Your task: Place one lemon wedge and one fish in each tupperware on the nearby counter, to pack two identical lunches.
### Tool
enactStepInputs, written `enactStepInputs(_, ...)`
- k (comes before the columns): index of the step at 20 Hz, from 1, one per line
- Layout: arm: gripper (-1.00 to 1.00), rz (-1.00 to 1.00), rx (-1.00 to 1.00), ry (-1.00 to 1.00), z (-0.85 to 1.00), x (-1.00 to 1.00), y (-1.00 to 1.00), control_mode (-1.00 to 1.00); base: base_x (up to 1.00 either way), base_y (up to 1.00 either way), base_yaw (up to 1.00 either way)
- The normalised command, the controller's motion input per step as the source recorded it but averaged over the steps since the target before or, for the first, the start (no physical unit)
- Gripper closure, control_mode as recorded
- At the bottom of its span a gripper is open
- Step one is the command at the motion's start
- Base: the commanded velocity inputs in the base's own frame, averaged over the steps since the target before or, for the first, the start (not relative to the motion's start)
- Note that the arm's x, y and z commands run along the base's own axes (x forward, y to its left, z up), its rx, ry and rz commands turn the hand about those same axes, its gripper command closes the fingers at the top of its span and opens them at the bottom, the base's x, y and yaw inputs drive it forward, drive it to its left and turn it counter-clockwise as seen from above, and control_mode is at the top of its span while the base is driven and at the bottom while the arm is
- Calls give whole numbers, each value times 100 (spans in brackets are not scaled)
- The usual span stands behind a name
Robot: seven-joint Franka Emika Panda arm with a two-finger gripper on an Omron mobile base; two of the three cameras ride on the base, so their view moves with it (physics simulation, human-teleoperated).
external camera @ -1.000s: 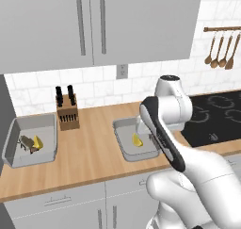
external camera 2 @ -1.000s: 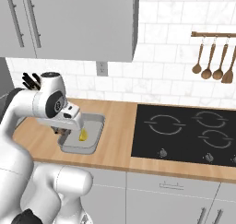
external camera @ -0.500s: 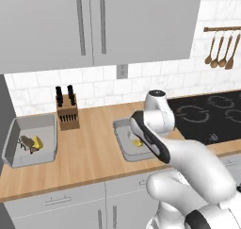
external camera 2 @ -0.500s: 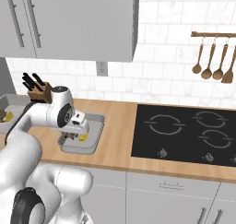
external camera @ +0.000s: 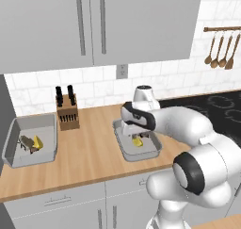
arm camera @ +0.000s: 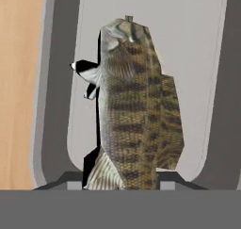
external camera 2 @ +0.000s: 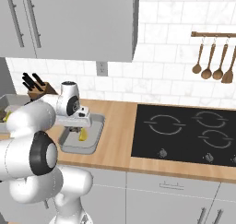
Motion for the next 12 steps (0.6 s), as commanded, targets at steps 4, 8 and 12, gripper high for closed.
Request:
enactStepInputs(4, 100, 4, 0, 1, -70, 1, 8, -100, 0, 0, 0)
enactStepInputs(8, 100, 0, 0, 2, -59, 1, 0, -100, 0, 0, 0)
enactStepInputs(12, 100, 0, 0, 0, -33, 0, 0, -100, 0, 0, 0)
